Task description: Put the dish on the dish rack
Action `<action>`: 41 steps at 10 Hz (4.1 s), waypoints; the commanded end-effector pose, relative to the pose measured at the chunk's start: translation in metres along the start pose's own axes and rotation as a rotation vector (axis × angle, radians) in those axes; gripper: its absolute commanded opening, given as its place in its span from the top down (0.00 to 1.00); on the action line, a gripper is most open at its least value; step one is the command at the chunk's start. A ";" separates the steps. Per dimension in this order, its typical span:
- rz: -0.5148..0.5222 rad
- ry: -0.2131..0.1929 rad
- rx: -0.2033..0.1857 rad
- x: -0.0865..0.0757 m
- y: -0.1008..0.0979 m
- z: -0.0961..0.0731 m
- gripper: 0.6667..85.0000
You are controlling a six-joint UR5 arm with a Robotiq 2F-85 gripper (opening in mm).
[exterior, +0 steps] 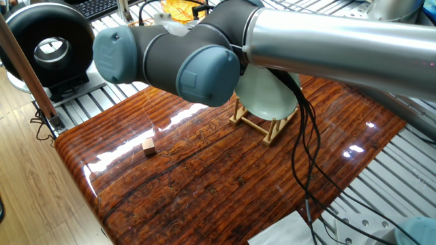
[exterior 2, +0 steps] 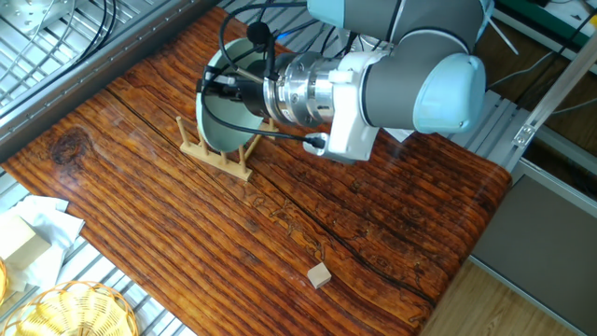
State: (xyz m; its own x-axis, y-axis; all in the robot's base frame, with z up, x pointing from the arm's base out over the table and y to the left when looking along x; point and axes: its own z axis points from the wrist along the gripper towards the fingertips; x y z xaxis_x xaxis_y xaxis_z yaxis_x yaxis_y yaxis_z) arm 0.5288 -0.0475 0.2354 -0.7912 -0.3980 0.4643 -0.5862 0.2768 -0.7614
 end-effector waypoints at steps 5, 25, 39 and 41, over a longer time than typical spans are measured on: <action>0.027 -0.036 -0.010 -0.016 0.012 0.010 1.00; 0.020 -0.034 -0.075 -0.008 0.015 0.000 0.83; 0.038 -0.067 -0.189 -0.002 0.034 -0.008 0.75; 0.055 -0.072 -0.224 -0.005 0.044 -0.009 0.74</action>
State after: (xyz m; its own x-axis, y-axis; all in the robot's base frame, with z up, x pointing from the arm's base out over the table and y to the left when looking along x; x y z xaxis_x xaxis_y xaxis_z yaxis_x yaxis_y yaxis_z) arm 0.5115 -0.0312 0.2127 -0.8031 -0.4388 0.4030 -0.5826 0.4366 -0.6855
